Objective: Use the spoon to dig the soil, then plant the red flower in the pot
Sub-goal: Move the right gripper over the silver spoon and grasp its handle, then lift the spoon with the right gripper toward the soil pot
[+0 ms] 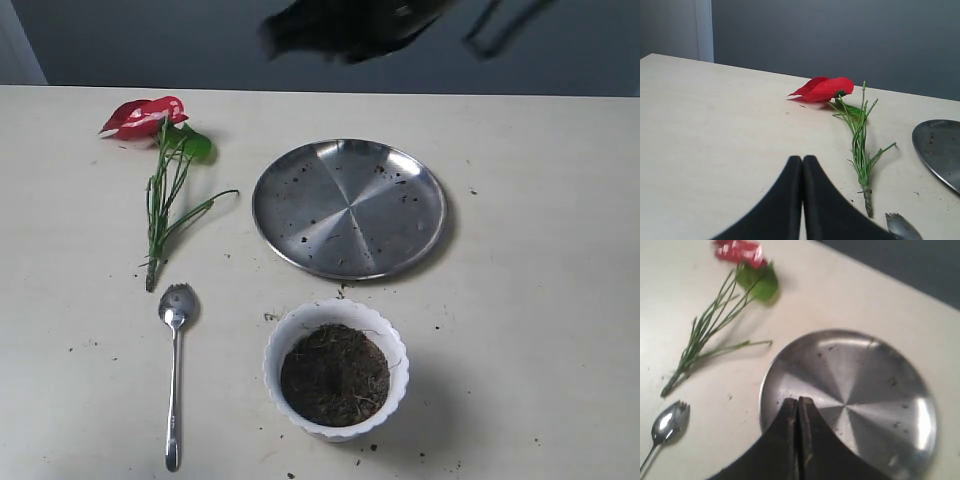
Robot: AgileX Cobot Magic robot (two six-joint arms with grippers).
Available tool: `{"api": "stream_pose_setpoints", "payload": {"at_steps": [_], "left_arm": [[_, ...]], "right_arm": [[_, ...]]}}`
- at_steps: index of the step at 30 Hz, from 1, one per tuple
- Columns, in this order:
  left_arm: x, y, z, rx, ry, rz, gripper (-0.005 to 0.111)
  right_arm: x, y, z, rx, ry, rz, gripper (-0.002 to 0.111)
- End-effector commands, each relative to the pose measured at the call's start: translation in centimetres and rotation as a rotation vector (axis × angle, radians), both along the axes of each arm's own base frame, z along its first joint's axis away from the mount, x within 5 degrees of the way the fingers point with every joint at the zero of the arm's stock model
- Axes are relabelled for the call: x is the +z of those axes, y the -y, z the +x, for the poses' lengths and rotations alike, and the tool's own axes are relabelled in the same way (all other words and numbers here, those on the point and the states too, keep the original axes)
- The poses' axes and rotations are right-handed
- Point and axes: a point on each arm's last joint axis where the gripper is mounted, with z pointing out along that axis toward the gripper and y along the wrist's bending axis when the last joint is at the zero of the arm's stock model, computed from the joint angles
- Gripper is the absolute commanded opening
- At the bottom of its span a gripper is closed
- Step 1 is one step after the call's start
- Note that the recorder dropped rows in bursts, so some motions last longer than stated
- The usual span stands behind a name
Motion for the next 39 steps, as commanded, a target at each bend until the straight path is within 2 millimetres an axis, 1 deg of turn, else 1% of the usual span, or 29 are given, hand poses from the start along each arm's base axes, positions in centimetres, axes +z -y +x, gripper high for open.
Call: {"api": "stream_pose_setpoints", "payload": {"at_steps": [1,4,7,8,10,12,14,15,16,18,21,25,30,33,39], "left_arm": [[0.1,0.0,0.0,0.000,0.015,0.000,0.000],[0.1,0.0,0.0,0.000,0.015,0.000,0.000],[0.1,0.0,0.0,0.000,0.015,0.000,0.000],[0.1,0.0,0.0,0.000,0.015,0.000,0.000],[0.1,0.0,0.0,0.000,0.015,0.000,0.000],[0.1,0.0,0.0,0.000,0.015,0.000,0.000],[0.1,0.0,0.0,0.000,0.015,0.000,0.000],[0.1,0.0,0.0,0.000,0.015,0.000,0.000],[0.1,0.0,0.0,0.000,0.015,0.000,0.000],[0.1,0.0,0.0,0.000,0.015,0.000,0.000],[0.1,0.0,0.0,0.000,0.015,0.000,0.000],[0.1,0.0,0.0,0.000,0.015,0.000,0.000],[0.1,0.0,0.0,0.000,0.015,0.000,0.000],[0.1,0.0,0.0,0.000,0.015,0.000,0.000],[0.1,0.0,0.0,0.000,0.015,0.000,0.000]], "right_arm": [[-4.7,-5.9,0.6,0.033,-0.205,-0.167,-0.001],[-6.9,-8.5,0.2,0.090,-0.341,-0.177,-0.001],[-8.6,-10.4,-1.3,0.206,-0.468,-0.175,0.000],[-9.2,-10.9,-2.0,0.264,-0.507,-0.180,0.004],[-10.5,-11.8,-3.2,0.351,-0.558,-0.200,0.017],[-11.5,-12.5,-3.9,0.368,-0.577,-0.217,0.035],[-12.1,-12.9,-4.5,0.365,-0.593,-0.225,0.048],[-12.5,-13.2,-4.8,0.340,-0.612,-0.227,0.054],[-12.6,-13.3,-5.0,0.320,-0.624,-0.226,0.056],[-13.1,-14.0,-5.7,0.286,-0.625,-0.221,0.055],[-14.2,-15.3,-6.9,0.267,-0.582,-0.206,0.052],[-15.6,-16.3,-8.4,0.276,-0.554,-0.256,0.053],[-17.5,-16.5,-9.5,0.235,-0.576,-0.319,0.053],[-18.5,-16.3,-9.5,0.190,-0.579,-0.330,0.053],[-20.2,-16.0,-9.6,0.161,-0.584,-0.311,0.053]]}}
